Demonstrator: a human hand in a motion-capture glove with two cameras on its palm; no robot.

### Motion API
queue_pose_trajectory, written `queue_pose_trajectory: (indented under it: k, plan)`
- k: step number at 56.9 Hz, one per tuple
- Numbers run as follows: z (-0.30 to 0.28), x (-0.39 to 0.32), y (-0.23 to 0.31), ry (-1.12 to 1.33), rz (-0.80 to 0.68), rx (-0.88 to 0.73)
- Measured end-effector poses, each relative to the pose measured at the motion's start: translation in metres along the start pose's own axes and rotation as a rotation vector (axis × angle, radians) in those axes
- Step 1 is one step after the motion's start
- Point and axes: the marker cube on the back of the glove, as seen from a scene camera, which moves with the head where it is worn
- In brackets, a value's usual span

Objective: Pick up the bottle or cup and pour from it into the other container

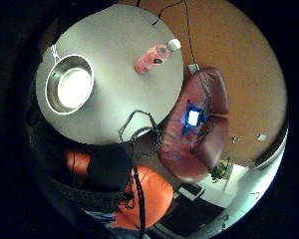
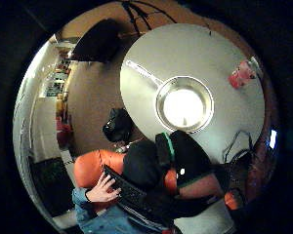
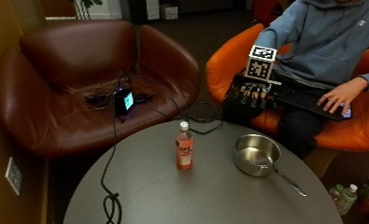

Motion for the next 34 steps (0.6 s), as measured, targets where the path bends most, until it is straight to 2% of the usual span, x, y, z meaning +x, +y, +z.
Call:
queue_pose_trajectory:
  k: [34]
  plan:
    - [0.005, -0.005, -0.013, -0.025, 0.011, -0.044]
